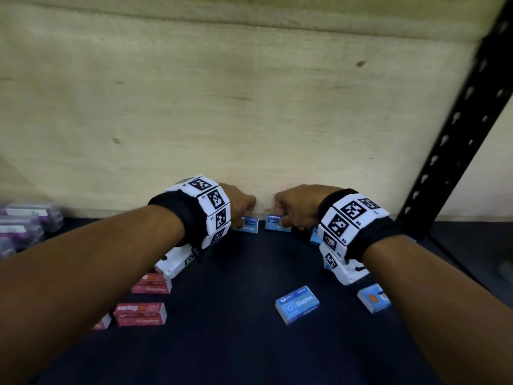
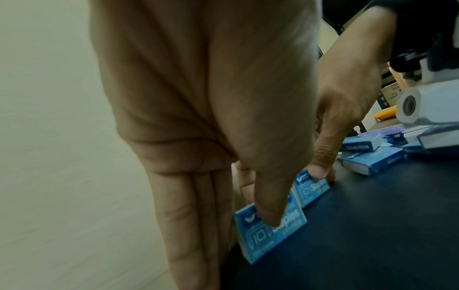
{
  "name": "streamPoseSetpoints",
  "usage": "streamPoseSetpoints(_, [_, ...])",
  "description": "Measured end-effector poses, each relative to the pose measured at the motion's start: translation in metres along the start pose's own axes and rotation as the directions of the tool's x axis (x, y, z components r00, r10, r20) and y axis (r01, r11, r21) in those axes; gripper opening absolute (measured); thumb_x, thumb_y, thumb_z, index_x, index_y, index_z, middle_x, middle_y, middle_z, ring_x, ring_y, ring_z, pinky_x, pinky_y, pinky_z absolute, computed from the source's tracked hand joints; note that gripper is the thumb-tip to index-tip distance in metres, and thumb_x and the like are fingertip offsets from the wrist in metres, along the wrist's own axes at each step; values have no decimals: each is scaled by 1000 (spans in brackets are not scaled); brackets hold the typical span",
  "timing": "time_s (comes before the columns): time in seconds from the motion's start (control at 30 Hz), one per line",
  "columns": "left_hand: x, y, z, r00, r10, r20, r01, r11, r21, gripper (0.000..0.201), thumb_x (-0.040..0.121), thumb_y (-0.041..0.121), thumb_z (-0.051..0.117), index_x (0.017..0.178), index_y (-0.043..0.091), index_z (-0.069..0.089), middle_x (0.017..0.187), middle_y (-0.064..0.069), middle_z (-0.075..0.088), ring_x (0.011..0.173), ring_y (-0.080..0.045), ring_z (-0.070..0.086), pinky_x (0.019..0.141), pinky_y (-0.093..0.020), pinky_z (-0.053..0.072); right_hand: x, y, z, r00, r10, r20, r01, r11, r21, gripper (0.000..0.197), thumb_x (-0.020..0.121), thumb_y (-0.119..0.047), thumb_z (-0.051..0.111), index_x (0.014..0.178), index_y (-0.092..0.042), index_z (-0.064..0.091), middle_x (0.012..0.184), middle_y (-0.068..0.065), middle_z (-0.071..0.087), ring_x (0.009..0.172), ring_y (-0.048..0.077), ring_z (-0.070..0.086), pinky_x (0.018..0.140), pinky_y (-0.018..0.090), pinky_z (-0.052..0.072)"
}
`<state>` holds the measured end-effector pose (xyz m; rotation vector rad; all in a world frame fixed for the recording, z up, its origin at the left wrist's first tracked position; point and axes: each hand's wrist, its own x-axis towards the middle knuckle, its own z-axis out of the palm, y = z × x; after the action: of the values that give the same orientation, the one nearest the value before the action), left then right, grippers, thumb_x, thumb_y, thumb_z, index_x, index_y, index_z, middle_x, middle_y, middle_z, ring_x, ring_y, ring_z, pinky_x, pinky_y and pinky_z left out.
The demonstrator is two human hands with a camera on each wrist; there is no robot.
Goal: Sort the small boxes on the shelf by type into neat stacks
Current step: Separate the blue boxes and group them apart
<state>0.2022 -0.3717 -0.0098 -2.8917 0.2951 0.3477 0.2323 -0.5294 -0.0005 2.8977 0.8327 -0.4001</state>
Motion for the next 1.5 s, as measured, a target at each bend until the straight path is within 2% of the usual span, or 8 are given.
streamPoseSetpoints(0.67, [8,2,11,997,-10,-80,13,999,39,32,96,33,55,122,16,47,71,3,38,80,-23,48,67,-30,35,2,-10,0,1000,-18,4,18,999,-39,15,97,-31,59,107,-22,50,68,-10,47,59,5,42,53,22,31])
streamPoseSetpoints(0.8, [10,1,11,997,-21,-78,24,999,36,31,96,33,55,121,15,48,72,2,39,80,-24,49,67,-31,36,4,-9,1,1000,-2,6,2,999,-43,19,97,-30,59,112,-19,53,70,-9,49,60,6,44,53,23,32])
streamPoseSetpoints(0.97, [11,0,11,999,-21,-47,23,998,50,32,96,34,55,120,15,47,78,-1,46,82,-26,52,67,-32,39,7,-5,3,1000,30,8,-30,999,-33,21,96,-29,61,114,-19,56,72,-8,53,76,17,54,72,30,41])
streamPoseSetpoints(1.1, [9,0,10,999,-35,-41,37,998,47,34,96,35,57,119,13,47,89,-5,51,81,-25,52,66,-32,38,6,0,4,999,41,2,-41,999,-10,19,95,-29,62,111,-21,58,73,-9,54,80,18,55,73,30,42])
streamPoseSetpoints(1.27, [4,2,11,996,-68,-62,69,998,4,42,92,29,64,121,9,42,75,0,42,80,-25,51,66,-32,39,5,0,5,999,41,-1,-41,999,19,20,92,-29,65,110,-20,59,73,-9,56,78,17,56,72,30,44])
streamPoseSetpoints(1.37, [-5,-1,10,995,-90,-33,88,995,-53,49,91,27,65,126,8,37,92,-7,59,88,-29,61,72,-36,48,2,4,6,999,53,12,-54,993,104,25,90,-25,67,112,-20,55,82,-5,59,77,16,56,78,35,51])
streamPoseSetpoints(1.43, [-15,-3,6,994,-107,-26,105,993,-59,54,92,29,63,130,7,33,101,-10,62,91,-29,63,71,-35,46,-3,7,3,997,62,45,-68,986,152,32,91,-26,66,119,-19,50,87,-2,62,81,18,59,82,37,52])
streamPoseSetpoints(1.5, [-27,-6,-3,993,-119,-22,118,991,-58,53,94,30,60,133,6,32,99,-8,57,89,-27,60,68,-32,42,-11,11,-3,993,76,88,-90,982,165,39,93,-27,63,127,-25,43,89,-3,65,81,17,63,74,32,53])
